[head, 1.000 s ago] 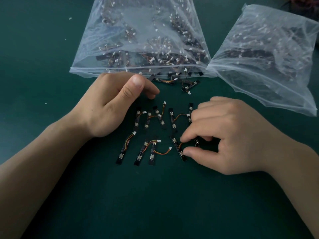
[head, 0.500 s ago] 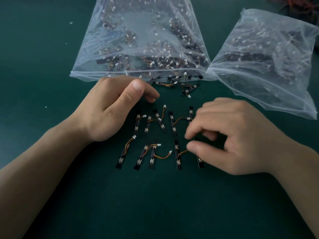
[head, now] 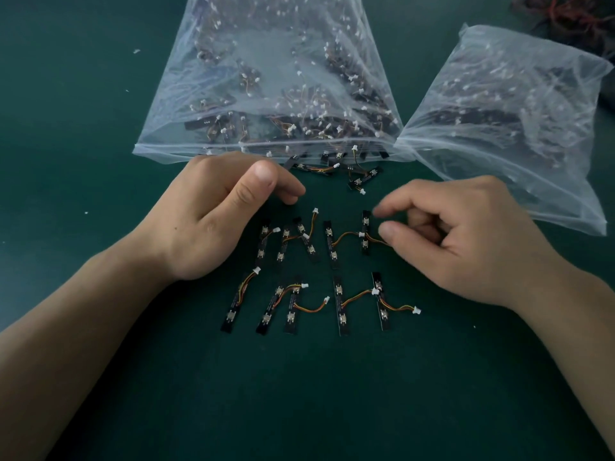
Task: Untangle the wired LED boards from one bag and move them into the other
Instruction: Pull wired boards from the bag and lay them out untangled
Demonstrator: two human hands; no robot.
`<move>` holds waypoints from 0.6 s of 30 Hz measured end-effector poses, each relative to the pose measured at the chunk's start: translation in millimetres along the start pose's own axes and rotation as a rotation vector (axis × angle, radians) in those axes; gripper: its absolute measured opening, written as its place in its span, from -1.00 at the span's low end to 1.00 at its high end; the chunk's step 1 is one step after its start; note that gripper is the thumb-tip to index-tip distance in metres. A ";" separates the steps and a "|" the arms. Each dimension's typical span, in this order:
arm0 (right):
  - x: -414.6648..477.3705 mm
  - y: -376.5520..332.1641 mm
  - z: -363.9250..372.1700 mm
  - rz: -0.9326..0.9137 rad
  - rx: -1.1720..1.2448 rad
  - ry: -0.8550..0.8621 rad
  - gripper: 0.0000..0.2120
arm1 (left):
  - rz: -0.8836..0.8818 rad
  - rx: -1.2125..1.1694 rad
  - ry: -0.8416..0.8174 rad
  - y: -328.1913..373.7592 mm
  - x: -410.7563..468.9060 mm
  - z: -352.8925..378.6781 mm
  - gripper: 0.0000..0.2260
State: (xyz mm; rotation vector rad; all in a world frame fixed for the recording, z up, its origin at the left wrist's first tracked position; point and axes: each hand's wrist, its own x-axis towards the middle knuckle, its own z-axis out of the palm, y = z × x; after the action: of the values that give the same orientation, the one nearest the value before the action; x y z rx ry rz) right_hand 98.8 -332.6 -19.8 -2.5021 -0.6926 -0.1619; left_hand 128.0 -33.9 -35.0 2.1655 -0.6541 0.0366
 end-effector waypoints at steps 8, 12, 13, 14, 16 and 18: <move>-0.4 -0.7 7.0 0.069 -0.013 -0.071 -0.71 | 0.018 0.002 -0.008 2.3 0.0 -1.0 -0.54; -1.0 -2.4 6.1 0.063 -0.019 -0.082 -0.74 | 0.037 0.022 -0.023 4.1 0.2 -1.5 -0.55; -1.4 -3.2 6.5 0.057 -0.020 -0.082 -0.74 | 0.042 0.029 -0.029 4.4 0.2 -1.7 -0.55; -1.5 -3.6 6.9 0.053 -0.017 -0.083 -0.74 | 0.047 0.035 -0.036 4.6 0.1 -1.8 -0.56; -1.7 -3.9 7.6 0.047 -0.005 -0.082 -0.75 | 0.059 0.040 -0.047 5.1 -0.2 -1.7 -0.57; -1.7 -3.3 7.6 0.045 0.001 -0.078 -0.75 | 0.070 0.030 -0.056 5.7 -0.4 -1.8 -0.58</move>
State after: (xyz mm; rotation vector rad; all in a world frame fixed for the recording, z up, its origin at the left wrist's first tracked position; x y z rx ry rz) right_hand 95.4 -327.0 -25.2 -2.5318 -0.6662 -0.0476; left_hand 125.4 -35.3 -29.9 2.1782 -0.7658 0.0230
